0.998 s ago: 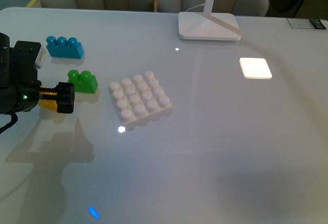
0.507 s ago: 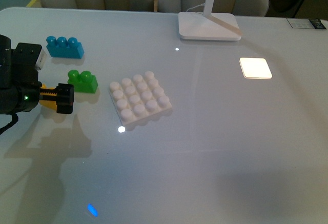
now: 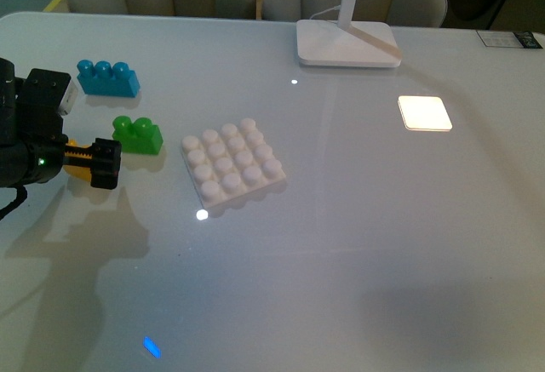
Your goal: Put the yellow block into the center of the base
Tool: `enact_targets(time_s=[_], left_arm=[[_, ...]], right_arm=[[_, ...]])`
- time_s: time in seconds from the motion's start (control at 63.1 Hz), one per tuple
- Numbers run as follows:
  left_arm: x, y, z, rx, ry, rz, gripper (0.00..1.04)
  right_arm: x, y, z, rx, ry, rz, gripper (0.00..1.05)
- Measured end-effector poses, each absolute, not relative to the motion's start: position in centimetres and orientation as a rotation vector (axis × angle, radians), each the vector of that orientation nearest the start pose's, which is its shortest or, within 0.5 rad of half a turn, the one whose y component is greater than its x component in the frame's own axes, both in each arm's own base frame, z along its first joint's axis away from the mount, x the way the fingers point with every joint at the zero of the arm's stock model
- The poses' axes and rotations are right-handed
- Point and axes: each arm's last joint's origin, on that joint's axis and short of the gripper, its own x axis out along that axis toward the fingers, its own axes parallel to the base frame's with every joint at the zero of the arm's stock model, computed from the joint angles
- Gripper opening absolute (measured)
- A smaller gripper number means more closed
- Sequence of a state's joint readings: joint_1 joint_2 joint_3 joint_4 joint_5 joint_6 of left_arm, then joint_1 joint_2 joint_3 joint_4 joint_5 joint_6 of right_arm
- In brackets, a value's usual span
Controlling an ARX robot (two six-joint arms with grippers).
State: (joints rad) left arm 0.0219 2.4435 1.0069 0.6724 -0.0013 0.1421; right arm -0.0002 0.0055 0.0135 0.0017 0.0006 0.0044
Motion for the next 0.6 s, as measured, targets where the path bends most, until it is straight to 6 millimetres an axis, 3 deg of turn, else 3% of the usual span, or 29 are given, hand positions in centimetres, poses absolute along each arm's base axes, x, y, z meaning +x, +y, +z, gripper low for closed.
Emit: enact_targets(time_s=[0.602], left_arm=[[38.85,1.15,-3.28,0.167,0.751,-0.062,0.97]], right_arm=[[9.72,0.00,16.79,0.004,-0.010,-0.001,0.96]])
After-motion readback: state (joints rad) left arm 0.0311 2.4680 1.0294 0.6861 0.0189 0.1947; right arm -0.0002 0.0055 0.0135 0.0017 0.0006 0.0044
